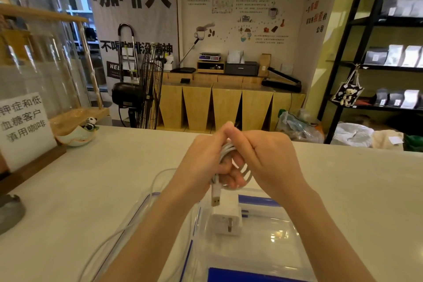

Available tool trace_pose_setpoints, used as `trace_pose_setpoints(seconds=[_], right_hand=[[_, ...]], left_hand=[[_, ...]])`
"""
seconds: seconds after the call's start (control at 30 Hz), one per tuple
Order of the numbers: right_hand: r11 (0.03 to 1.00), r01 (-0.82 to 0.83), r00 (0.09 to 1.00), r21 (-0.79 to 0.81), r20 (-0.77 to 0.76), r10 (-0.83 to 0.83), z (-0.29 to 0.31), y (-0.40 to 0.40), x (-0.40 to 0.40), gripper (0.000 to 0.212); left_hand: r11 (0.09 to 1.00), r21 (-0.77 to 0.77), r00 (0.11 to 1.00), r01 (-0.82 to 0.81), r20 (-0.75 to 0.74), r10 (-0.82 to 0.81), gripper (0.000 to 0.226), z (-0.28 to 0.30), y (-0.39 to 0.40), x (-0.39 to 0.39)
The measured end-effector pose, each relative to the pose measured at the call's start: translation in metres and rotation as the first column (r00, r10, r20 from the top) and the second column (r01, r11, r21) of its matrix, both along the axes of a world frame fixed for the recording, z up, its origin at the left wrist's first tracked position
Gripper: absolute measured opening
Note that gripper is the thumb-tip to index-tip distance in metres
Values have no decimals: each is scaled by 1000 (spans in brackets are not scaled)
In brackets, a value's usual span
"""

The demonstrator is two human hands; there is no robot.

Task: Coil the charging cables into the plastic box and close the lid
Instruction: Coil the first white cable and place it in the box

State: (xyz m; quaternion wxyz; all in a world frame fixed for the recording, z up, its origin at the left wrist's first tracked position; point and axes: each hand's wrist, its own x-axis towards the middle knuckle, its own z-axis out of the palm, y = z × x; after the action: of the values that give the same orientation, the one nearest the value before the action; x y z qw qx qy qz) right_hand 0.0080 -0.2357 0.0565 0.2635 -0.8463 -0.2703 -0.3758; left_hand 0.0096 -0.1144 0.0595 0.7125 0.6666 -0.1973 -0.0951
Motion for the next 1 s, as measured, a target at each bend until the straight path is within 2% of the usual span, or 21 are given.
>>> trace_pose_setpoints(seconds=[0.07,0.13,0.23,0.3,0.4,0.5,0.53,0.63,0.73,0.83,0.87,1.0], right_hand=[[995,38,999,96,-17,-36,-1,-1,1,61],[969,71,993,235,-107,-47,1,-4,2,55],[914,143,979,379,-188,-75,3,-9,3,47],[876,151,976,458,-209,-60,3,-12,3,46],[799,110,964,591,-259,59,4,-16,2,50],[725,130,910,677,-371,183,6,-20,2,50],[711,153,885,686,-416,210,6,-20,2,50],[702,204,827,683,-503,249,7,-20,2,51],[707,205,835,676,-498,234,9,-20,1,52],[703,194,870,685,-451,198,9,-22,0,52],[704,191,877,684,-441,191,9,-22,0,52],[738,191,875,647,-452,170,10,-21,-2,54]], left_hand=[[980,-51,970,-194,138,199,51,-3,-7,-1],[959,-30,916,-283,288,279,35,-6,-9,-2],[927,167,832,-336,514,209,9,-9,-13,-1],[870,254,766,-422,614,192,15,-15,-16,1],[832,259,725,-492,650,226,12,-15,-15,1],[856,301,757,-421,637,149,32,-12,-7,1],[848,318,742,-425,659,124,36,-10,-5,0],[766,358,622,-534,780,69,47,-8,3,3],[732,336,510,-593,860,19,45,-7,7,5],[712,389,550,-585,835,-4,38,-5,8,2],[706,387,536,-593,844,-12,39,-5,6,1],[662,253,353,-706,935,19,42,-8,2,2]])
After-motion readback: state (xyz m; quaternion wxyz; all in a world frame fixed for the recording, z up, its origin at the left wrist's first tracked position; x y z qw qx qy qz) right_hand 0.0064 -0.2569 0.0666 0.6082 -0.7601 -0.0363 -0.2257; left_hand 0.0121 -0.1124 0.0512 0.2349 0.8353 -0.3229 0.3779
